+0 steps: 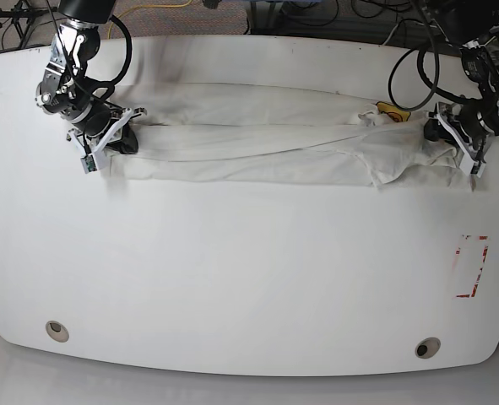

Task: Fold the T-shirt properly
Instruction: 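Hold the shirt end with the left gripper and stretch it taut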

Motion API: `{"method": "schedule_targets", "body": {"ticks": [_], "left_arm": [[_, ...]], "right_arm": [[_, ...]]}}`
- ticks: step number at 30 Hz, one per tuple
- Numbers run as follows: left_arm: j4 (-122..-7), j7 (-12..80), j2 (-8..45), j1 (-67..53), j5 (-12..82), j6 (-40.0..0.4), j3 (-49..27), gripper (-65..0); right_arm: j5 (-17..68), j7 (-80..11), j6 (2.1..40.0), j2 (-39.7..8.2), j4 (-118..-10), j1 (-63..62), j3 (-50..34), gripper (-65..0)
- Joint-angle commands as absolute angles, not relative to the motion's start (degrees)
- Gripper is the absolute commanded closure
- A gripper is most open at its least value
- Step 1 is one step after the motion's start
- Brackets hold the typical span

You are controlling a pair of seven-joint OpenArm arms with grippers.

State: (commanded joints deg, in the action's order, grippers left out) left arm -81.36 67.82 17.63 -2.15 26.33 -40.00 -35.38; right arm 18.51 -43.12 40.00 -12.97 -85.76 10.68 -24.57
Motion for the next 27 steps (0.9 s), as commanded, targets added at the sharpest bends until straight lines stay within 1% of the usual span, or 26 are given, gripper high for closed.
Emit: {"method": "schedule_targets", "body": {"ticks": [4, 6, 11, 15, 16, 19, 23, 27], "left_arm": [[-82.8, 67.9, 18.2, -1.5, 30.9, -40.0, -35.5, -26.0], [-84.1, 68.2, 19.6, -1.6, 34.2, -40.0, -35.5, -26.0], [-86.1, 71.9, 21.7, -1.2, 42.1, -40.0, -35.6, -26.0], [-89.7, 75.0, 22.6, -1.1, 48.9, -40.0, -37.1, -26.0], [-91.5, 76.1, 22.6, -1.1, 51.4, -40.0, -38.5, -26.0], [-93.9, 77.1, 22.6, -1.1, 54.5, -40.0, -40.4, -26.0], [-94.8, 76.9, 22.5, -0.5, 54.1, -40.0, -40.2, -26.0], [-94.2, 76.7, 21.5, 1.3, 48.6, -40.0, -37.0, -26.0]], "right_arm": [[18.5, -43.1, 40.0, -13.0, -85.8, 10.7, -24.6, -2.7], [18.5, -43.1, 40.0, -13.0, -85.8, 10.7, -24.6, -2.7], [18.6, -43.1, 40.0, -13.0, -86.6, 10.7, -24.6, -2.7], [18.7, -43.9, 40.0, -13.0, -91.0, 11.8, -24.6, -2.7], [19.0, -45.1, 40.0, -13.0, -93.5, 12.3, -24.6, -2.7], [19.0, -47.8, 40.0, -12.9, -98.2, 12.4, -24.6, -2.7], [19.1, -51.7, 40.0, -11.7, -104.1, 12.4, -24.6, -2.7], [19.1, -55.0, 40.0, -10.8, -109.3, 12.4, -24.9, -3.6]]}}
